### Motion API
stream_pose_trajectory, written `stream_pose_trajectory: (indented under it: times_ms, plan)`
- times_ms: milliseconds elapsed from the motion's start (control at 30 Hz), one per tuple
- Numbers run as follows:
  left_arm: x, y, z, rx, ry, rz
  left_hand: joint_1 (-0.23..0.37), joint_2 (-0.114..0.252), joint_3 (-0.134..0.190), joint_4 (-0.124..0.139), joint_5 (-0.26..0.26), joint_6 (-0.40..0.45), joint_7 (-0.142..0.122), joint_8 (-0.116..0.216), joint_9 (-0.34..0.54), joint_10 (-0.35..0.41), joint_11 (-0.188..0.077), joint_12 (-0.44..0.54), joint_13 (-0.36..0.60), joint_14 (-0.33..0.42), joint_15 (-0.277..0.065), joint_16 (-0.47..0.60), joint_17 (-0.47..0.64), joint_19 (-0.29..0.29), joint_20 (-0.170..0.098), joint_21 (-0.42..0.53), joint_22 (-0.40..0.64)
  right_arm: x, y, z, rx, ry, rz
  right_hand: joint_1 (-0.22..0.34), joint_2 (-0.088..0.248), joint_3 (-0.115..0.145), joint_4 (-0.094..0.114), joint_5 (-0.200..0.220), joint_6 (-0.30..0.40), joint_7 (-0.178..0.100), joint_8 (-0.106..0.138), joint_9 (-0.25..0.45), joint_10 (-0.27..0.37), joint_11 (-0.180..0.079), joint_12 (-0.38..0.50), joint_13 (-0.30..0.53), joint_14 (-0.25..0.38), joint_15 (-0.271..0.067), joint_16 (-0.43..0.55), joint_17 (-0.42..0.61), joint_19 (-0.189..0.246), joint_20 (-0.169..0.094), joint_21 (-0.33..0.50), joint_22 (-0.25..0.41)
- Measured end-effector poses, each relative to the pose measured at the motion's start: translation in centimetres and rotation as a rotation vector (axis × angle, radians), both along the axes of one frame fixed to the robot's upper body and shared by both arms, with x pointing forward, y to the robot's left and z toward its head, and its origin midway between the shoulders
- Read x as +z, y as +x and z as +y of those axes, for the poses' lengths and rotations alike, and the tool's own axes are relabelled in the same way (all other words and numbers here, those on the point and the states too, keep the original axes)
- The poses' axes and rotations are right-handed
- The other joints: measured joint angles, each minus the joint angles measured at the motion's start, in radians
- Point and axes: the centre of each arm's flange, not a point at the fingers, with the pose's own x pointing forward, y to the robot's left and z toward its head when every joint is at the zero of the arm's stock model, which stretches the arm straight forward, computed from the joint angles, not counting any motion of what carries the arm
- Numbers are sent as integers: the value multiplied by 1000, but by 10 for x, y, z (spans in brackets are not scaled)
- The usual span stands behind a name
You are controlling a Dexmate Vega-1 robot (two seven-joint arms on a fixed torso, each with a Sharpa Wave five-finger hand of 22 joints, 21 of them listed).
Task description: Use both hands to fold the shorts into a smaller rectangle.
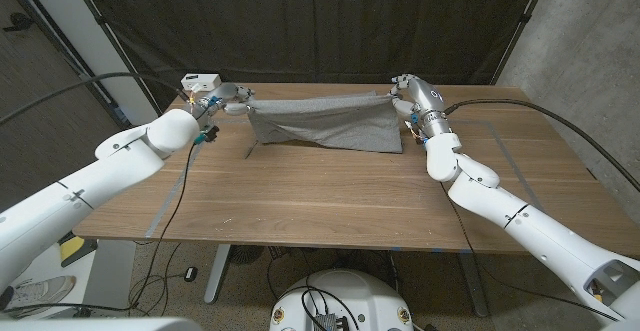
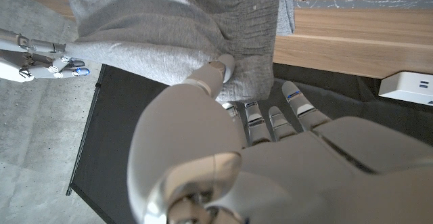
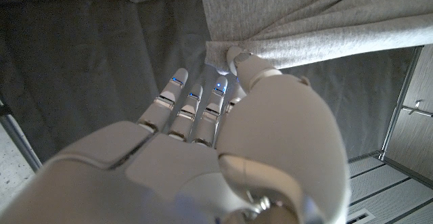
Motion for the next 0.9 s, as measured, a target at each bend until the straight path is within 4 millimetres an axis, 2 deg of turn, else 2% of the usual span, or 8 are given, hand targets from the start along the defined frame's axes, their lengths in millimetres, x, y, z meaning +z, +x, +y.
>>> stream_pose_trajectory:
  times_ms: [533, 900]
  plan:
    - [22, 34, -14, -19, 16, 91, -7, 8, -1, -1, 8, -5, 5, -4, 4, -5, 5, 0, 0, -4, 3, 0, 0, 0, 0, 0, 0, 21, 34, 2, 9, -40, 27, -6, -1, 7, -1, 0, 0, 0, 0, -5, -3, -3, 0, 0, 5, 2, -4, 0, 0, 0, 0, 0]
    - [34, 51, -13, 16, 10, 104, -7, 7, -9, -1, 15, -5, 5, -8, 7, -5, 5, 0, 0, -4, 3, 0, 0, 0, 0, 8, 0, 36, 58, 8, 19, -58, 27, -11, -4, 7, -1, 0, 0, 0, 0, -5, -3, -3, 0, 0, 5, 2, -4, 0, 0, 0, 0, 0]
